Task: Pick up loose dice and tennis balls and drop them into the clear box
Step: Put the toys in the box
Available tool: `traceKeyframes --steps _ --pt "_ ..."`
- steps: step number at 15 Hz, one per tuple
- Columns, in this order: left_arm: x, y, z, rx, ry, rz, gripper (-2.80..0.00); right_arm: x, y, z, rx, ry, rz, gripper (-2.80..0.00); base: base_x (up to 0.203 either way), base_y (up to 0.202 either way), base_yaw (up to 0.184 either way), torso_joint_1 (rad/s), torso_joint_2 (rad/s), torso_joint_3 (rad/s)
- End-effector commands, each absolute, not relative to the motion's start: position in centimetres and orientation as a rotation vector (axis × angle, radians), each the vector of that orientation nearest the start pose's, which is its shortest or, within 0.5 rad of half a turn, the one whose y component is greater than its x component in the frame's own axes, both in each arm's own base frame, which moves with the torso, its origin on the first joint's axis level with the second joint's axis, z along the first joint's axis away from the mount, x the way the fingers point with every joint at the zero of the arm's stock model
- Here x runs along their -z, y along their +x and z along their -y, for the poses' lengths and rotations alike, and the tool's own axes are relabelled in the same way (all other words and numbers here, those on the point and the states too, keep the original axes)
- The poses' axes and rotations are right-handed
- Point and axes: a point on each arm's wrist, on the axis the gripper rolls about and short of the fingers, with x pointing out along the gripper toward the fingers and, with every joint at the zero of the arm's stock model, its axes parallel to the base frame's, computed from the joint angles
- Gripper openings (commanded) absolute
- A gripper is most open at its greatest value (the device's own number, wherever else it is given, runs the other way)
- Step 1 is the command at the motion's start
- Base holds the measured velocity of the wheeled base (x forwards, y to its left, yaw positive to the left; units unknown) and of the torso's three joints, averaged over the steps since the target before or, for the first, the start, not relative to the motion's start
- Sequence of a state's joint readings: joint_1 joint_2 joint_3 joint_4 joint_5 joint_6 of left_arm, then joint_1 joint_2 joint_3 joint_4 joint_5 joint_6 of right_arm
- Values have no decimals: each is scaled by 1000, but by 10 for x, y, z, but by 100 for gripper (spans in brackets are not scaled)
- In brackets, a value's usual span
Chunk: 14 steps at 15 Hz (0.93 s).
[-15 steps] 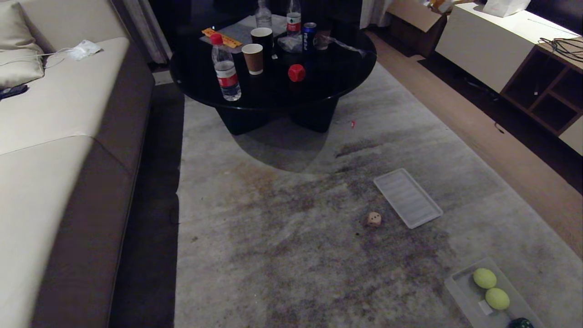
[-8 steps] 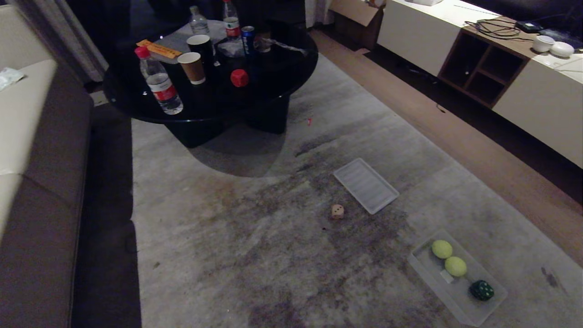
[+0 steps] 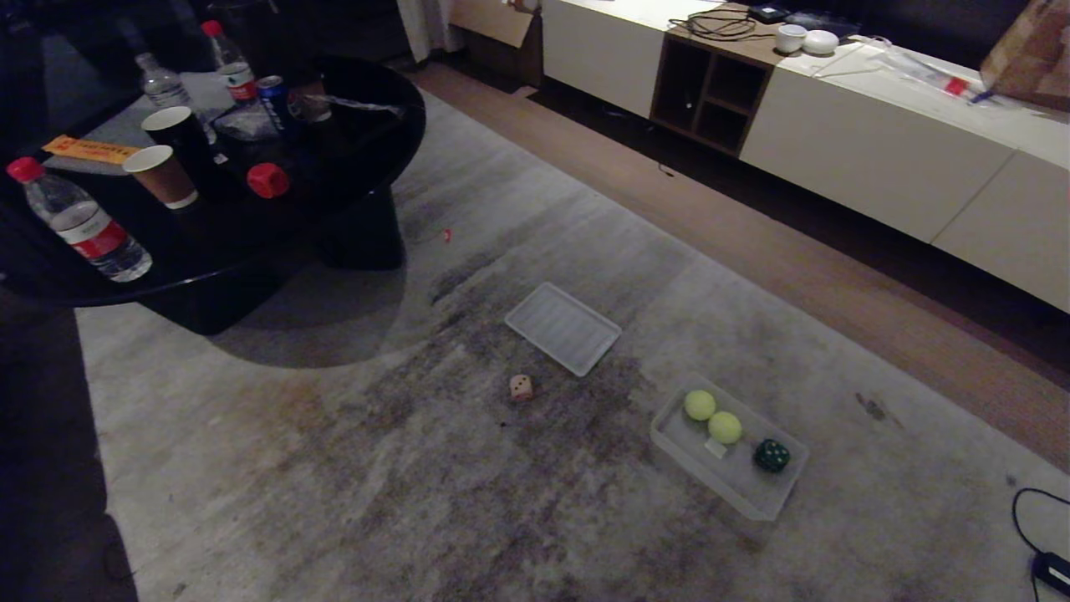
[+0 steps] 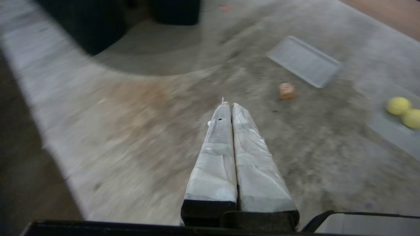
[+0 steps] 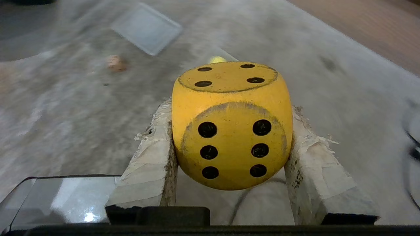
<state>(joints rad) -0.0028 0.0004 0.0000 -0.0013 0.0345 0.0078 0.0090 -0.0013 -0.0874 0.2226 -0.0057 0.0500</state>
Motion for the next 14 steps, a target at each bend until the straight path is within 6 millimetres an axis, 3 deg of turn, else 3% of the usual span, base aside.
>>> traceKeyframes --steps 1,7,14 --pt "-75 -23 -1 -32 6 -2 -280 -76 -31 0 0 48 -137 -280 1 7 -153 -2 7 7" --pt "-75 -23 -1 -32 5 -2 -280 -76 -31 0 0 48 -137 -280 -1 10 -151 1 4 3" --pt "-75 -23 -1 -34 3 -2 -280 -76 -31 0 0 48 -137 -280 1 1 -9 0 0 0"
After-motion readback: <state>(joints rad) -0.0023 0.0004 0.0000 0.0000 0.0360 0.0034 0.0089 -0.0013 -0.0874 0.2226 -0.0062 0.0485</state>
